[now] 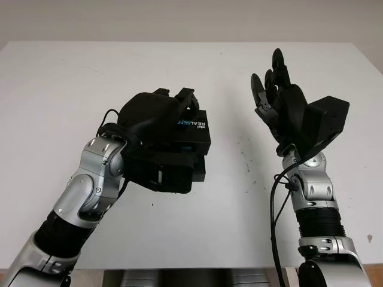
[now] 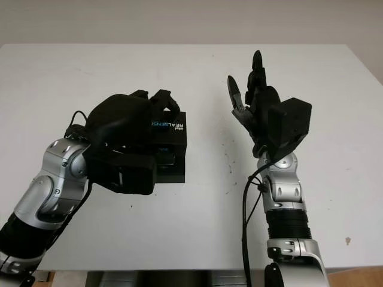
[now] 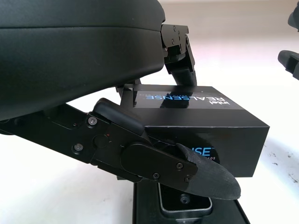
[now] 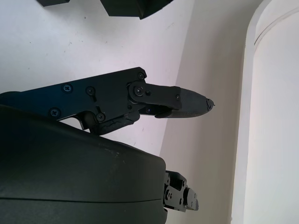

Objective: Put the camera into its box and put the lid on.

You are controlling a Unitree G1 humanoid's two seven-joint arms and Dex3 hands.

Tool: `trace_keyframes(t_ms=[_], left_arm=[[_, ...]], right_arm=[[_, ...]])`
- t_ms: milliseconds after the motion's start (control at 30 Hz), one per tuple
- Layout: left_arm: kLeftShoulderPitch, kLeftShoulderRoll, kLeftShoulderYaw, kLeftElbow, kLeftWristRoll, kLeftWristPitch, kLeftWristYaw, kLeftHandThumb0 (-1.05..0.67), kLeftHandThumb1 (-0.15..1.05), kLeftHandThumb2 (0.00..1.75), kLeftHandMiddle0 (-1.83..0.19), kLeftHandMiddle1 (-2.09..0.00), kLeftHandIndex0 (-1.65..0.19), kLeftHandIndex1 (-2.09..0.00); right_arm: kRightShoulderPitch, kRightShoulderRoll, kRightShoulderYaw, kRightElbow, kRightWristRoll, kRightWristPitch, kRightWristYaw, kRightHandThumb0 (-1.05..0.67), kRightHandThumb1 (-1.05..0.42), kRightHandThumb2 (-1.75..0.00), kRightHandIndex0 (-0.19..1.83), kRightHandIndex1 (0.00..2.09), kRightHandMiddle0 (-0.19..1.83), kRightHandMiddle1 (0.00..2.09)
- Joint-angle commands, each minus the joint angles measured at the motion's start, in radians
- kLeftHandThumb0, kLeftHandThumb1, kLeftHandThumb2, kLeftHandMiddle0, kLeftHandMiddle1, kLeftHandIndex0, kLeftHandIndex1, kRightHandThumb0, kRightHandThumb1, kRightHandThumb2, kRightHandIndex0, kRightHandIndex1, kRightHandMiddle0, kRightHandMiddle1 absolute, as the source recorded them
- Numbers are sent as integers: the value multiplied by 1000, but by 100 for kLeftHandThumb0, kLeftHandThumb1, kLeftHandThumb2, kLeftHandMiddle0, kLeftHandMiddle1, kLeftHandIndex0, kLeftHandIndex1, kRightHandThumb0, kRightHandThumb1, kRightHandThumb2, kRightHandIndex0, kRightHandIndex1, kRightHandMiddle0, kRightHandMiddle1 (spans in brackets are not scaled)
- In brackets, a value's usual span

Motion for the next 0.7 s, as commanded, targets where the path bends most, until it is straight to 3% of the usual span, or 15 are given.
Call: trace_keyframes(t_ms=[0, 100, 267, 367, 433, 667], left_arm=[[16, 6, 18, -28, -8, 6, -9, -24, 105, 23, -39, -209, -9, -148], [31, 12, 19, -34, -8, -1, 3, -25, 105, 23, -39, -209, -12, -137], [59, 20, 26, -23, -20, -36, 47, -25, 105, 21, -41, -209, 0, -195], [77, 21, 36, -1, -51, -64, 75, -24, 105, 24, -55, -209, 2, -205], [85, 26, 35, 21, -63, -93, 102, -24, 105, 26, -61, -209, 1, -202], [94, 30, 18, 100, -54, -174, 197, -26, 105, 30, -35, -209, -2, -160]], right_arm=[[4, 2, 3, -27, 2, 3, 1, -53, -105, -46, -19, 0, -19, 0], [5, 5, 2, -27, 8, 2, 5, -54, -105, -45, -19, 0, -19, 0], [8, 3, 2, -32, 14, 9, 8, -54, -105, -45, -19, 0, -19, 1], [8, 0, 5, -31, 8, 8, 9, -54, -105, -45, -19, 0, -19, 0], [8, -2, 6, -31, 7, 7, 10, -54, -105, -46, -19, 0, -19, 0], [8, -3, 4, -28, 8, 11, 10, -56, -105, -44, -19, 0, -19, 1]])
